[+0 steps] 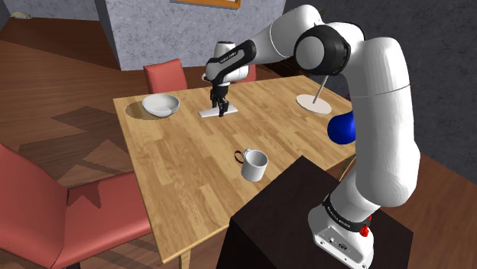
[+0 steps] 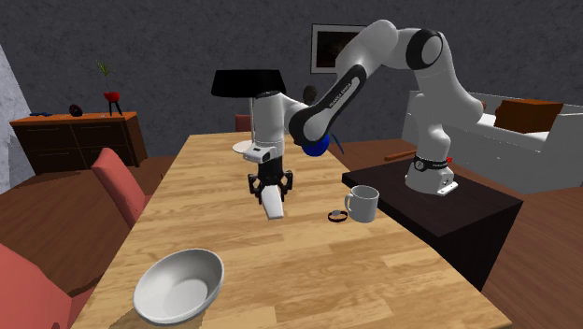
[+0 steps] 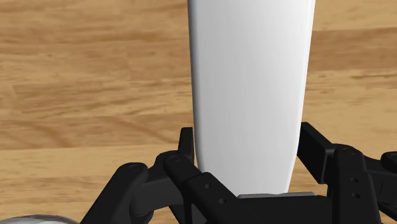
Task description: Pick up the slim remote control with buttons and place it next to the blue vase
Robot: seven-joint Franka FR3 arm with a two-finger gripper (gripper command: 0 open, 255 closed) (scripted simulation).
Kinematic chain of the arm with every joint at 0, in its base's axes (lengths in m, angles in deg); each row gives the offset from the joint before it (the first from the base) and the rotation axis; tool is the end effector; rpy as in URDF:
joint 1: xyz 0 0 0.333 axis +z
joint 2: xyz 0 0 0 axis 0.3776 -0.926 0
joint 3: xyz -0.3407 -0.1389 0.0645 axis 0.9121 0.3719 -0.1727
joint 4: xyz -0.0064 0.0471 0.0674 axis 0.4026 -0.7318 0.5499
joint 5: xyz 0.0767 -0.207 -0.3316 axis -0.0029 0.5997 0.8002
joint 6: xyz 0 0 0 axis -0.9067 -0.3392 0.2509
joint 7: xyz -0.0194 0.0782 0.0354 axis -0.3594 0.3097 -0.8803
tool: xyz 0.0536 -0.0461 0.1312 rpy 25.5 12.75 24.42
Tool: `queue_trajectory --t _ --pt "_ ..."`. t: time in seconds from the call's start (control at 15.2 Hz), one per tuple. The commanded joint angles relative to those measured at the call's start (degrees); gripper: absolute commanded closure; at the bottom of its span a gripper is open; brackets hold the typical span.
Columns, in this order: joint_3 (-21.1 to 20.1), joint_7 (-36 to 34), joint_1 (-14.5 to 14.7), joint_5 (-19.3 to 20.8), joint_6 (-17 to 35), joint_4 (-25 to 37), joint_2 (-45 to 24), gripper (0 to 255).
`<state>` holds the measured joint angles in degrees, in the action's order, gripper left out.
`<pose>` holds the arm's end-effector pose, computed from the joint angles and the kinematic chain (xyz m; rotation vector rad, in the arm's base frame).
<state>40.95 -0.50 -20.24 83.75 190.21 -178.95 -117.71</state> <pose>0.7278 -0.0484 0.2368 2.4264 1.9782 -0.0015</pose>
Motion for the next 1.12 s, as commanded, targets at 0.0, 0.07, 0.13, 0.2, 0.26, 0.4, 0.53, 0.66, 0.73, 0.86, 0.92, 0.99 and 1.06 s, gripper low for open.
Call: queue_trajectory --t 0.0,0.07,0.13,0.2,0.26,0.4,0.53,0.66,0.73,0.86,0.92,0.99,1.06 --pt "0.1 -0.1 0.1 0.1 -1.0 0.2 0.8 255" --pt "0.1 -0.1 0.1 0.2 -1.6 0.3 1.3 255" --pt "0.2 -0.2 0.2 0.2 -2.1 0.4 1.7 255" --pt "0.2 -0.2 0.2 0.3 -2.6 0.4 2.2 255" --pt "0.3 -0.2 0.2 0.4 -3.2 0.5 2.6 255" --pt "0.3 -0.3 0.3 0.5 -4.3 0.8 3.5 255" --pt "0.4 -0.4 0.3 0.6 -5.4 1.1 4.3 255" --pt "0.5 -0.4 0.4 0.7 -6.5 1.4 5.1 255" --pt "0.5 -0.5 0.4 0.8 -7.1 1.6 5.5 255" --pt "0.6 -0.5 0.4 0.9 -8.3 2.1 6.2 255" --pt "0.6 -0.6 0.4 1.0 -8.9 2.3 6.6 255" --pt "0.7 -0.6 0.4 1.0 -9.5 2.5 7.0 255" --pt "0.7 -0.6 0.5 1.1 -10.1 2.8 7.3 255"
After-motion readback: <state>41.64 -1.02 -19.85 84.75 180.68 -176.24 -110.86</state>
